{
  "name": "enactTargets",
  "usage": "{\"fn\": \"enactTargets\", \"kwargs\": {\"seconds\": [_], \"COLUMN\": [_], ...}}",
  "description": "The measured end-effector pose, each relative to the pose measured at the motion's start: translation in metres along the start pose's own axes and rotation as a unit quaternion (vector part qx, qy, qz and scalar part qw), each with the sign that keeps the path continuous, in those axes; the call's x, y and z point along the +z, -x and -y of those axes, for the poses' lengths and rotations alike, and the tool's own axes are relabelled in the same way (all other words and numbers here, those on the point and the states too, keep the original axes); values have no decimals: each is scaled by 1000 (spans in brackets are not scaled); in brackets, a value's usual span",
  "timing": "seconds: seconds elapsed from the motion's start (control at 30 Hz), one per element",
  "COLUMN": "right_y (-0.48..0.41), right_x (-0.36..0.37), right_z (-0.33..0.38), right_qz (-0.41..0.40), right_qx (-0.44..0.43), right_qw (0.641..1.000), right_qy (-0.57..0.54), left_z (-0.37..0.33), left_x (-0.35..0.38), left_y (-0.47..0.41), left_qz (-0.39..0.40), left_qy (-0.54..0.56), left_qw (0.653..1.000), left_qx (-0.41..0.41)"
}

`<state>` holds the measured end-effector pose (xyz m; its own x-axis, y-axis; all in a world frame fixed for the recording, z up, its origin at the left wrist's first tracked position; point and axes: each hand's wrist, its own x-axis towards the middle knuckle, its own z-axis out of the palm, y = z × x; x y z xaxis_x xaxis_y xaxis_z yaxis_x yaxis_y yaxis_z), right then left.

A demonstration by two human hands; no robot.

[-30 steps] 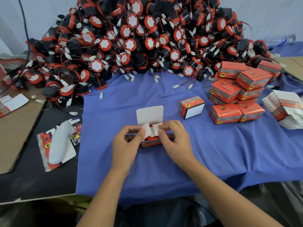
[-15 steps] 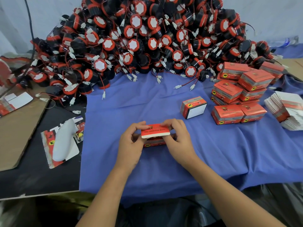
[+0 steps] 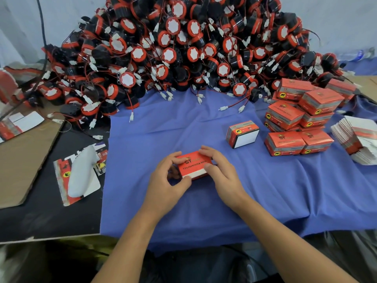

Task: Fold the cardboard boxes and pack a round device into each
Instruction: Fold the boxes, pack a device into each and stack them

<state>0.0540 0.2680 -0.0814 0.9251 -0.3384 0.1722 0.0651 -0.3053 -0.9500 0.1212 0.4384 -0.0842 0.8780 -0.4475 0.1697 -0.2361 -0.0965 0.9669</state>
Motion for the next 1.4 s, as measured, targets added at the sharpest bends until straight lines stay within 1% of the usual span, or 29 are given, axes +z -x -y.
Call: {"fn": "enactTargets", "kwargs": {"seconds": [0.07, 0.27, 0.37, 0.47, 0.53, 0.63, 0.87, 1.07, 1.23, 1.4], "right_y": [-1, -2, -2, -4, -4, -2, -1, -1, -1, -1], "right_x": [1, 2, 3, 4, 4, 3, 3, 3, 3, 4], "right_z": [-3, -7, -6, -6, -5, -5, -4, -5, -6, -5], "right_qz": [0, -11, -21, -47, -55, -37, -23, -33, -32, -43], "right_qx": [-5, -44, -60, -70, -69, -57, -27, -32, -37, -46], "right_qw": [1000, 997, 996, 995, 995, 997, 999, 999, 998, 997], "right_qy": [19, 60, 63, 60, 55, 37, 7, 20, 31, 44], "left_z": [2, 2, 1, 2, 1, -1, -2, -6, -6, -6], "left_x": [0, 1, 1, 1, 1, 0, 3, 3, 1, 5], "left_y": [1, 1, 3, 2, 2, 4, 13, 14, 14, 14], "left_qz": [0, -21, -30, -35, -38, -40, -50, -64, -63, -54], "left_qy": [-34, -52, -59, -78, -85, -99, -214, -226, -222, -249], "left_qw": [999, 998, 997, 995, 994, 992, 972, 965, 967, 961], "left_qx": [18, 36, 42, 50, 51, 65, 85, 115, 106, 108]}}
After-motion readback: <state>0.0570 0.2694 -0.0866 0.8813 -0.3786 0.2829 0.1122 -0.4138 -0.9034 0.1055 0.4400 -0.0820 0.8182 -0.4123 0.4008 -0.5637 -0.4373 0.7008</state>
